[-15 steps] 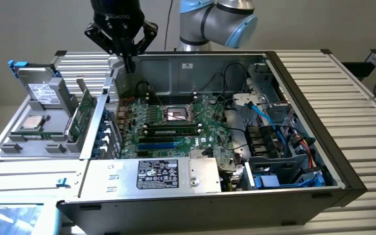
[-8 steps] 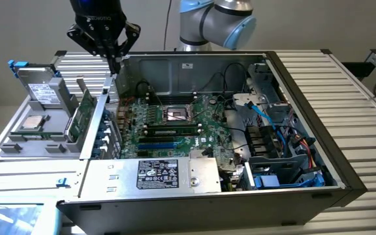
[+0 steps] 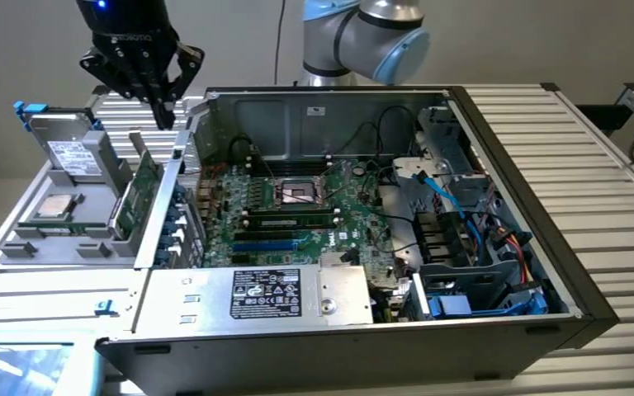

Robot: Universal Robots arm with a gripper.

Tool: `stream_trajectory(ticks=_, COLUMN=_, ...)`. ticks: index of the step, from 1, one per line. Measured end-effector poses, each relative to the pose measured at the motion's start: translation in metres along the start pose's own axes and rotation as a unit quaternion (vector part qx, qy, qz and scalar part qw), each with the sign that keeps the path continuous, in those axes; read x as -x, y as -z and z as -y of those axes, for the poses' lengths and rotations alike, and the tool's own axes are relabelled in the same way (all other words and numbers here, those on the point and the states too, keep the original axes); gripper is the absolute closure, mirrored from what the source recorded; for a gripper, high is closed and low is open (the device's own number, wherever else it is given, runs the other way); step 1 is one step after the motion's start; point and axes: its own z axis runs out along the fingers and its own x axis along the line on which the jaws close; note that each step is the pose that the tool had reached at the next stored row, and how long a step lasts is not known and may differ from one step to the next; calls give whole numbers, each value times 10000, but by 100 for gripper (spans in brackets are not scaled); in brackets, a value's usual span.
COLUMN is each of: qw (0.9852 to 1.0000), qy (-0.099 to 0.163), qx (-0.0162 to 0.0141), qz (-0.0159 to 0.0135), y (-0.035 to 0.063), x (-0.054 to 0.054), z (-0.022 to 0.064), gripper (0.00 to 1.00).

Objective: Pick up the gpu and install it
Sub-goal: 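Reach for the gpu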

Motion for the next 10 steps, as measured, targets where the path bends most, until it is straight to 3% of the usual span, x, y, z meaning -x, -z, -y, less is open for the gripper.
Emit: stream_trajectory(ticks=10, qw=10000, qy=-1, qx=1, qz=-16, y=-65, x=-455, z=18, gripper=88)
